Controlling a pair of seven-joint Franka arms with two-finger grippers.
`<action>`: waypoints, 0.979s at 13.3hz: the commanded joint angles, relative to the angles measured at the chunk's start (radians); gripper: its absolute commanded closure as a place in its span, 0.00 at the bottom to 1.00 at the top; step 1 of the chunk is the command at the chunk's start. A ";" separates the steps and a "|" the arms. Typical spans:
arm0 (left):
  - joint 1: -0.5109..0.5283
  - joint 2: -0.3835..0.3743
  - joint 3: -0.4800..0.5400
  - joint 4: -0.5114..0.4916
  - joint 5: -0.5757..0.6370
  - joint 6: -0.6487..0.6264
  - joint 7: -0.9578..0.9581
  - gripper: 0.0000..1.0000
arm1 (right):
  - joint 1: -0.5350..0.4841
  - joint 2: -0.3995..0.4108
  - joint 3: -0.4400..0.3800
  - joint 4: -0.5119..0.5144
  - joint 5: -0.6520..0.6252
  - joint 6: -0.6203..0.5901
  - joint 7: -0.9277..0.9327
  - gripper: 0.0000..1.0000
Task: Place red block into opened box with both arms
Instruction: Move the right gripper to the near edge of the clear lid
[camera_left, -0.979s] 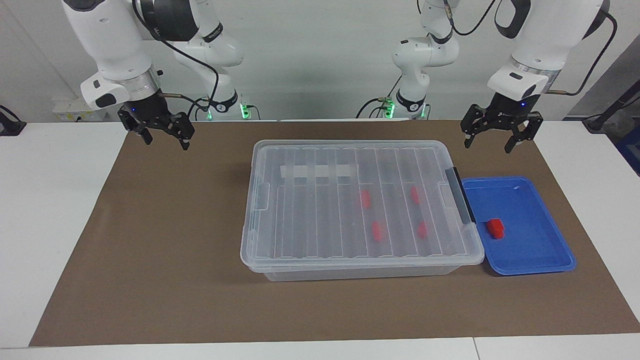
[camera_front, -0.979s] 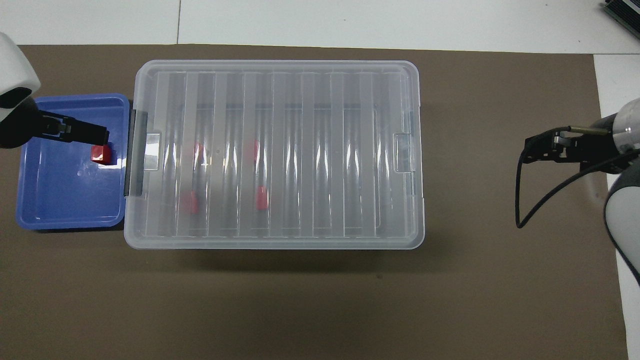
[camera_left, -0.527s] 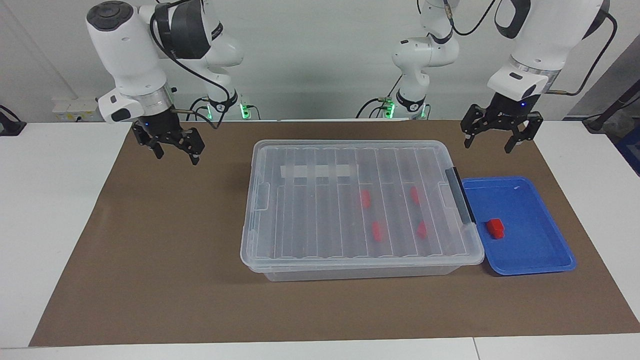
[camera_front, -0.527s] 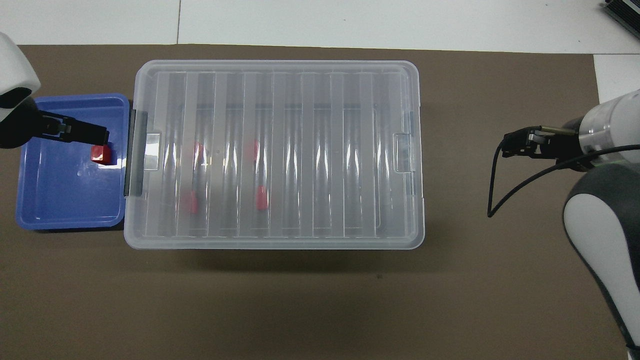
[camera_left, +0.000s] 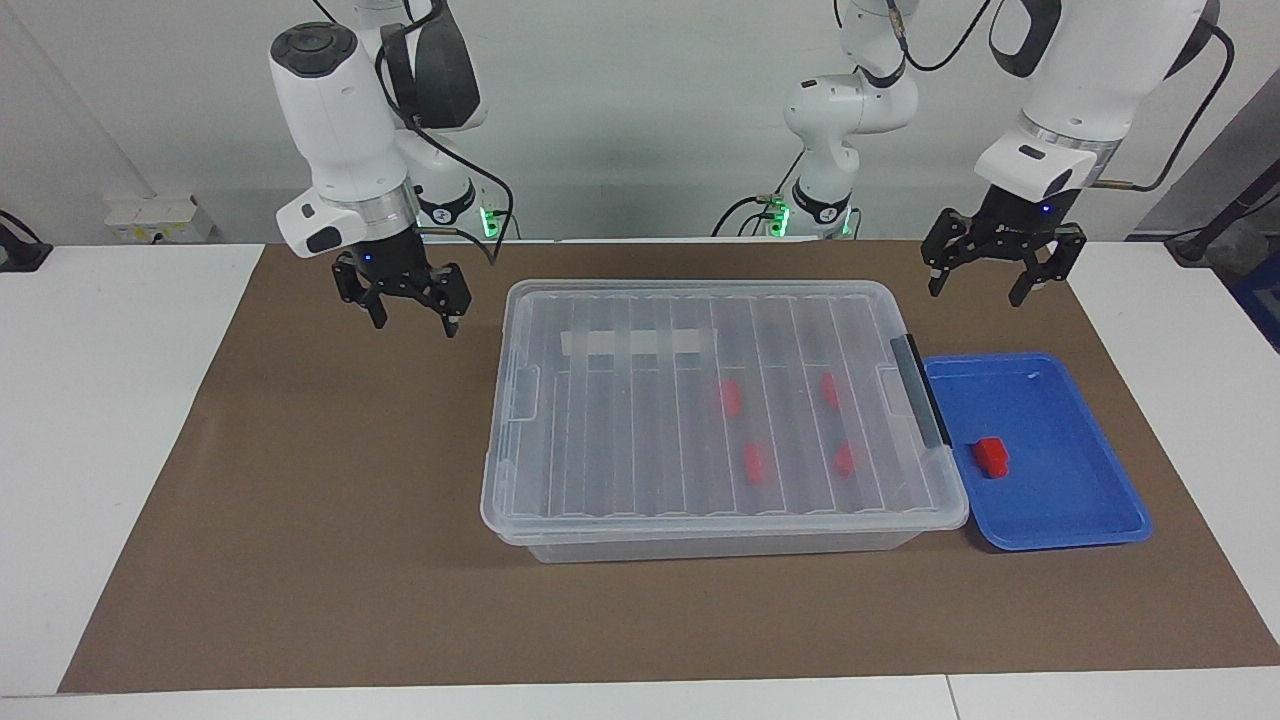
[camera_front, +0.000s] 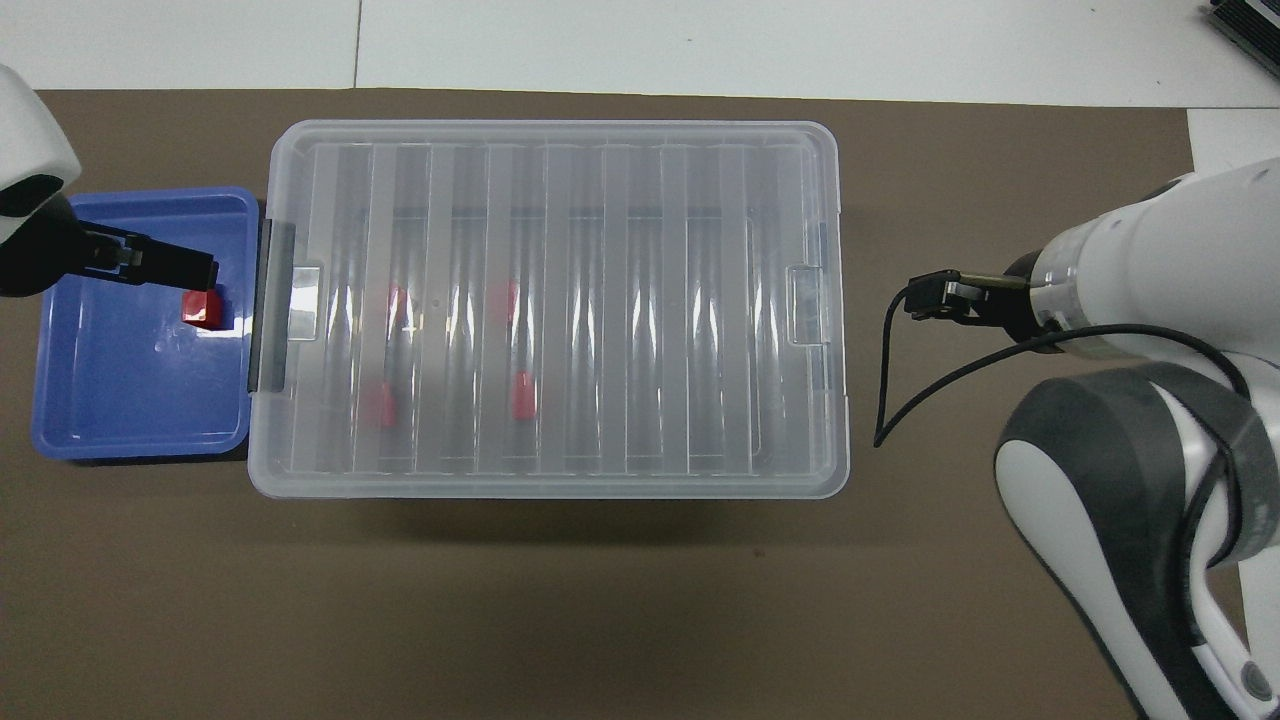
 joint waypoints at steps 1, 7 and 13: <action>0.011 -0.024 -0.005 -0.026 -0.011 -0.001 -0.004 0.00 | 0.032 0.029 0.002 -0.017 -0.002 0.071 0.054 0.00; 0.011 -0.024 -0.005 -0.025 -0.011 -0.001 -0.004 0.00 | 0.093 0.136 0.002 -0.008 -0.004 0.208 0.113 0.00; 0.013 -0.024 -0.005 -0.026 -0.011 -0.001 -0.004 0.00 | 0.092 0.127 0.002 -0.019 -0.039 0.154 0.083 0.00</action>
